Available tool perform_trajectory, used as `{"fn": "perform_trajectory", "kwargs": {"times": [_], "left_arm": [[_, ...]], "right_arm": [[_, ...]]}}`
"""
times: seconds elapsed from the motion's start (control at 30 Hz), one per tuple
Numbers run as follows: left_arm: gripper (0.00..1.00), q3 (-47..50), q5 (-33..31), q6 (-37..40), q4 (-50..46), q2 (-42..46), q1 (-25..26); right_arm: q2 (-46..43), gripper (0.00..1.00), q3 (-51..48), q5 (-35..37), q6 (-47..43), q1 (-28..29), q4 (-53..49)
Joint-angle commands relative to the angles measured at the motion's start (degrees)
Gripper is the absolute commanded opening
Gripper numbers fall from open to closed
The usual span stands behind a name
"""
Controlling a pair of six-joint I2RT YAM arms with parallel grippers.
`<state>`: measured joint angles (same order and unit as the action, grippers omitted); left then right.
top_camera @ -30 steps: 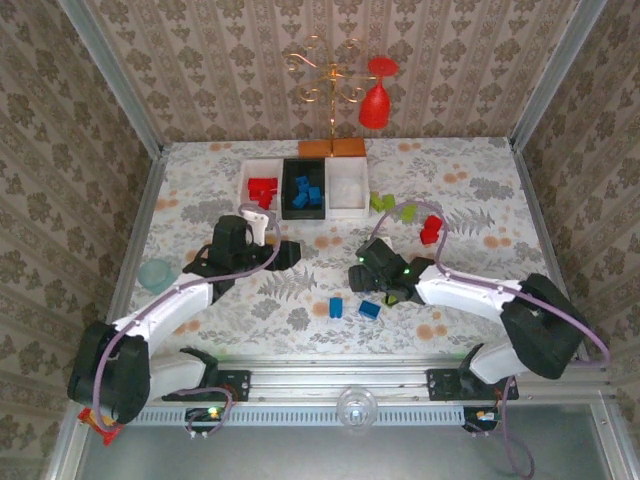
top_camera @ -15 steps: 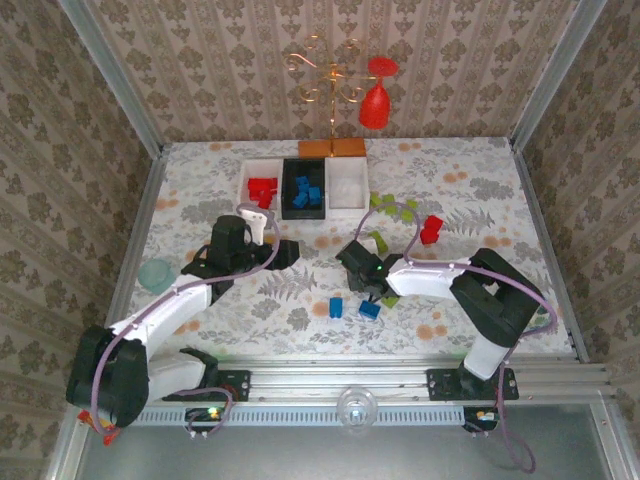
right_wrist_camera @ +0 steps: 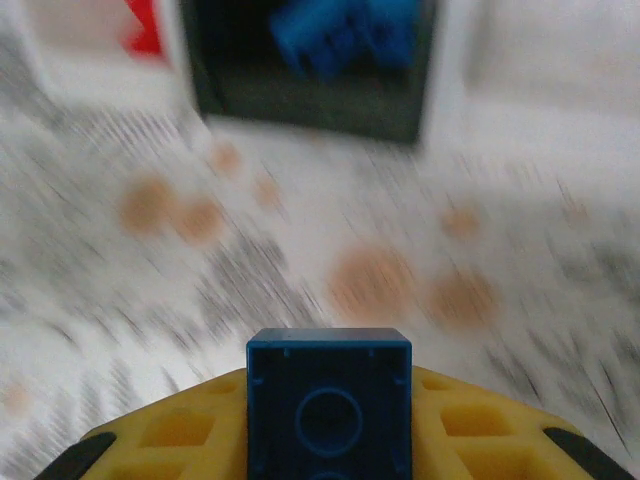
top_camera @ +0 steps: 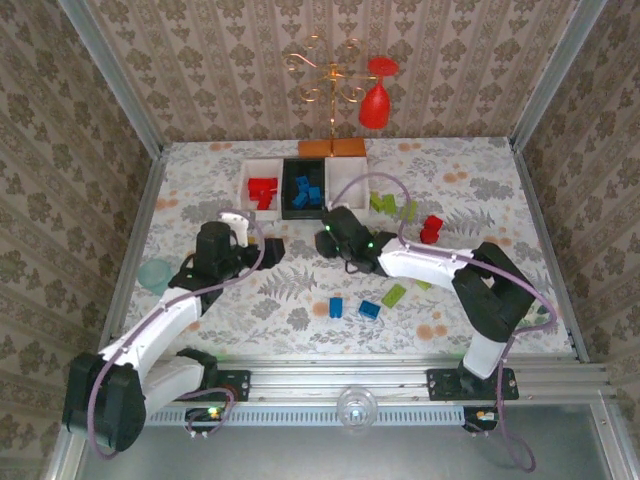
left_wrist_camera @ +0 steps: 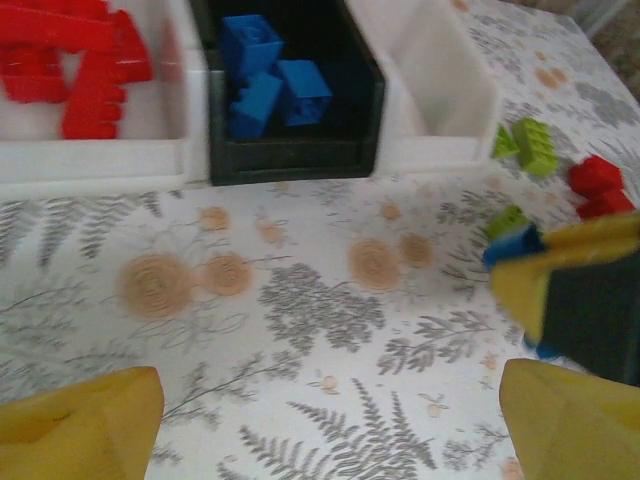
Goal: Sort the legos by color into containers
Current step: Place the lego in the container.
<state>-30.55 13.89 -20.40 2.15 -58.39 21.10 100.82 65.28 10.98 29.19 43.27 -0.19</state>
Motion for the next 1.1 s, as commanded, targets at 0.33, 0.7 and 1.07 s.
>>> {"fn": "perform_trajectory", "kwargs": {"times": [0.33,0.7,1.07], "left_arm": [[0.89,1.5,-0.1,-2.3,0.0,4.4,-1.6],[0.89,1.3,0.9,-1.9,-0.2,4.0,-1.7],[0.89,0.3,4.4,-0.7,0.6,2.7,-1.0]], "right_arm": [[25.8,0.33,32.7,-10.2,-0.2,-8.8,2.9],[40.4,0.50,56.3,-14.6,-0.3,-11.0,-7.7],[21.5,0.59,37.6,-19.1,-4.2,-11.2,-3.8]]}}
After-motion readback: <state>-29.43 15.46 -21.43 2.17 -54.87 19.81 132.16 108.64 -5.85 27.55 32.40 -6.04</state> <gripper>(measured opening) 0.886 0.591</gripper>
